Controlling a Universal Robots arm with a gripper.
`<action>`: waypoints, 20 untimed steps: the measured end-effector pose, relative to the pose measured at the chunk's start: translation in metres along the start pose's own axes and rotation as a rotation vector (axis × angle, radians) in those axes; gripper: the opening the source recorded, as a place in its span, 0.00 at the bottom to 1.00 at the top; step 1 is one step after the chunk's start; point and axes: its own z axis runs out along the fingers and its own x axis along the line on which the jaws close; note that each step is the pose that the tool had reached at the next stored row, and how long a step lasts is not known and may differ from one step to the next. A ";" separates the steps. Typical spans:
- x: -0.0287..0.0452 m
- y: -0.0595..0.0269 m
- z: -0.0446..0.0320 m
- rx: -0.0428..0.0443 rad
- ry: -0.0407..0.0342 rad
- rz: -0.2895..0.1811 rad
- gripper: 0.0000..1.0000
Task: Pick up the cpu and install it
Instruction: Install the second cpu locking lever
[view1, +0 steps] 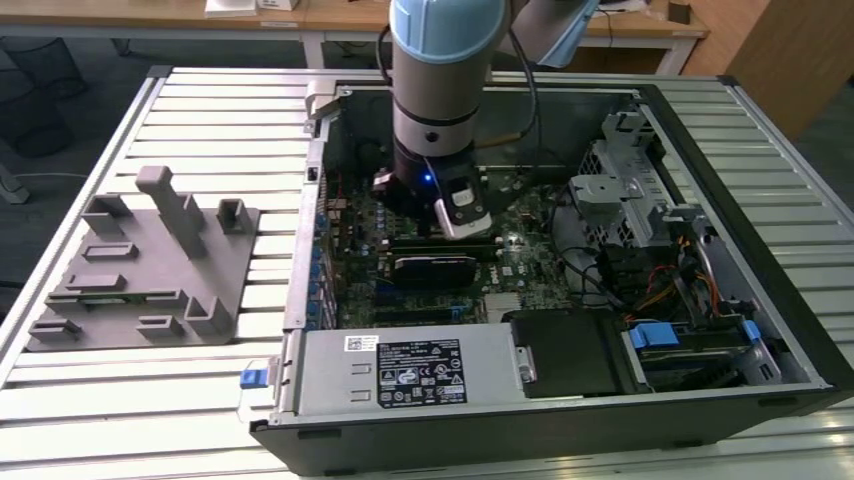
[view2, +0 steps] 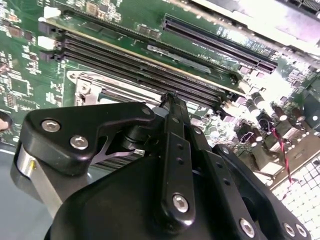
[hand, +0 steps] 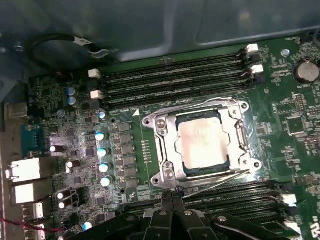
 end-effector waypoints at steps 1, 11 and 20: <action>0.0008 -0.0010 0.0007 -0.0063 0.0014 -0.002 0.11; 0.0043 -0.0106 0.0069 -0.0738 0.0149 -0.014 0.11; 0.0036 -0.0213 0.0084 -0.1437 0.0250 -0.018 0.11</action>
